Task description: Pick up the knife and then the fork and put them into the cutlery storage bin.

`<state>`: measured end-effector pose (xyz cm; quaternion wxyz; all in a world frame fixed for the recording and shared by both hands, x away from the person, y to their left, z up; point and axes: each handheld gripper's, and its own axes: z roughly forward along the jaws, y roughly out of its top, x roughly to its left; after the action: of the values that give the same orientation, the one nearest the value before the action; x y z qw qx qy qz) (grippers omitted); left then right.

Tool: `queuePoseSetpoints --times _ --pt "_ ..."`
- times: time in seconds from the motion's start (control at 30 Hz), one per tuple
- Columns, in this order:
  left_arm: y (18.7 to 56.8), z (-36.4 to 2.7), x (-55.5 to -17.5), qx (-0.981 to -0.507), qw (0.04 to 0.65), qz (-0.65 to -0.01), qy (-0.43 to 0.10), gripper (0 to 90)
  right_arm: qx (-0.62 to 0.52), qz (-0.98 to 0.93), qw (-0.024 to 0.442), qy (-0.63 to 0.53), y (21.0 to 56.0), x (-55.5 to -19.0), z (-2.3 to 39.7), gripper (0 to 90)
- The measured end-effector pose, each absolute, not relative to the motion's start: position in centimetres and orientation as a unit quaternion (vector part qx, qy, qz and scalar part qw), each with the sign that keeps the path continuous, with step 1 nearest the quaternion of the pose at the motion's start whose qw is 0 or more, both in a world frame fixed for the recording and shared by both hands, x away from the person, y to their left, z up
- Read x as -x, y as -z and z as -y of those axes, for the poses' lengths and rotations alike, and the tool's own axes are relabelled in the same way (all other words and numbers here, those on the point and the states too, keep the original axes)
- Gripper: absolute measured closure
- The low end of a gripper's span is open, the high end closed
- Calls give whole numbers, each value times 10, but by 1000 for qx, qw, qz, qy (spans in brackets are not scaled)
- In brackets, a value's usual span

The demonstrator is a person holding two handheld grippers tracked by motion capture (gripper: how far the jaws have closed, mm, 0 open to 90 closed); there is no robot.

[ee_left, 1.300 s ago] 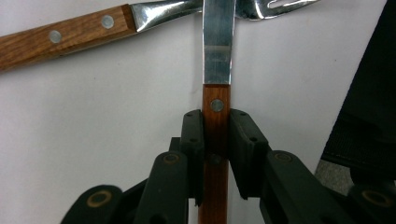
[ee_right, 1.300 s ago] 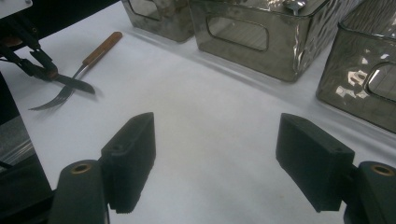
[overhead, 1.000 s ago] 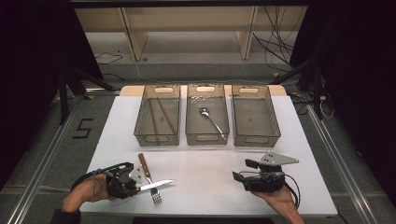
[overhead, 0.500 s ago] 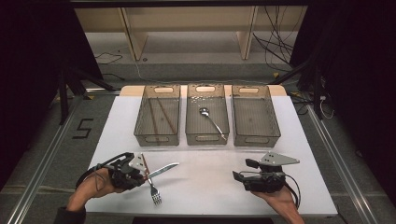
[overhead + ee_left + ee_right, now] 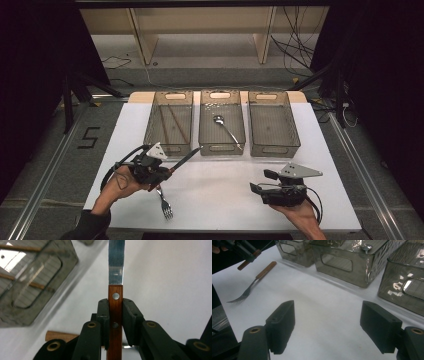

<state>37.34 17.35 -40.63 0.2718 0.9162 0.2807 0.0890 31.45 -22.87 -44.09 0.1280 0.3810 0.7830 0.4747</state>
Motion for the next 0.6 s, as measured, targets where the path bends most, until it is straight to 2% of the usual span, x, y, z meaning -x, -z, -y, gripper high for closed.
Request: queuePoseSetpoints --times 0.6 --pt "393 -146 -397 -888 330 -308 -92 762 -380 -780 132 -479 441 -312 228 284"
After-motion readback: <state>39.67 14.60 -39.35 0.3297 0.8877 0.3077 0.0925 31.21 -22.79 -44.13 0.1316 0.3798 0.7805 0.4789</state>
